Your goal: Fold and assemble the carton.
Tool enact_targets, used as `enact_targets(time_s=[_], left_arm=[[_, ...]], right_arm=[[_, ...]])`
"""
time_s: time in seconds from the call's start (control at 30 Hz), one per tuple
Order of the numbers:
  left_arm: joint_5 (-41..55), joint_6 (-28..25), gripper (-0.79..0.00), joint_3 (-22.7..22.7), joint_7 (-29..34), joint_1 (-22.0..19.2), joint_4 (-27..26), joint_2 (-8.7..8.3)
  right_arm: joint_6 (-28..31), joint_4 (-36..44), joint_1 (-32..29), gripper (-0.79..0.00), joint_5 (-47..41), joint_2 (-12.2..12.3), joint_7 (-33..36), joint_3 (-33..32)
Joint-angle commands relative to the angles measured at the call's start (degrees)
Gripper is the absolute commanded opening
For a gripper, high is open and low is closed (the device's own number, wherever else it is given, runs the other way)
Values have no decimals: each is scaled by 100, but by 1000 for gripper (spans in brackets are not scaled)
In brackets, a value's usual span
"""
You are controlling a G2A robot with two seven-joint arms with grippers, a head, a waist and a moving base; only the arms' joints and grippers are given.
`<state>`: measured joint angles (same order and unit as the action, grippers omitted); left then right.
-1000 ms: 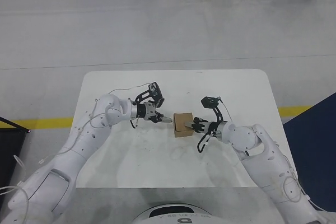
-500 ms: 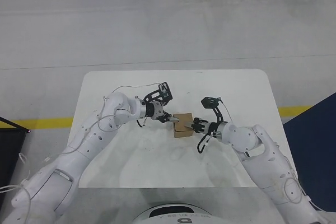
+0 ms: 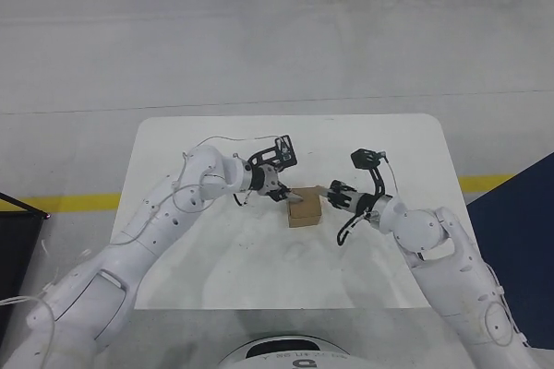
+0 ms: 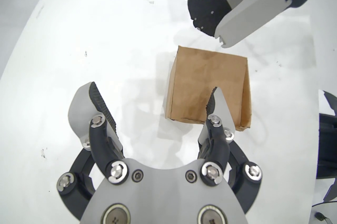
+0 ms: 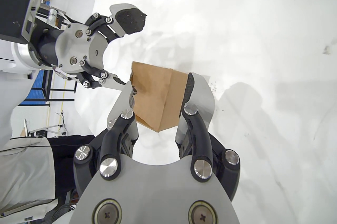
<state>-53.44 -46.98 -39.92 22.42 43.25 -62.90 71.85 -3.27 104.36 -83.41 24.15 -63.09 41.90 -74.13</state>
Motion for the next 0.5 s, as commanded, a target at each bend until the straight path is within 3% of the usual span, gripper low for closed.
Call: enact_targets(time_s=[0.0, 0.03, 0.07, 0.2, 0.47], left_arm=[[54, -100, 0, -155, -222, 51, 51, -47], [75, -130, 0, -243, -306, 98, 55, -79], [124, -177, 0, -351, -425, 164, 52, -116], [-12, -256, 0, -872, -749, 496, -81, -331], [-364, -270, 0, -1970, -1038, 1598, -790, -777]], right_arm=[[93, 149, -77, -603, -148, -1, -197, -85], [158, 209, -114, -760, -234, -5, -287, -104], [241, 245, -142, -785, -310, -8, -332, -99], [409, 147, -43, -785, -368, -28, -154, 159], [-27, -565, 629, -785, -73, -122, 149, 794]])
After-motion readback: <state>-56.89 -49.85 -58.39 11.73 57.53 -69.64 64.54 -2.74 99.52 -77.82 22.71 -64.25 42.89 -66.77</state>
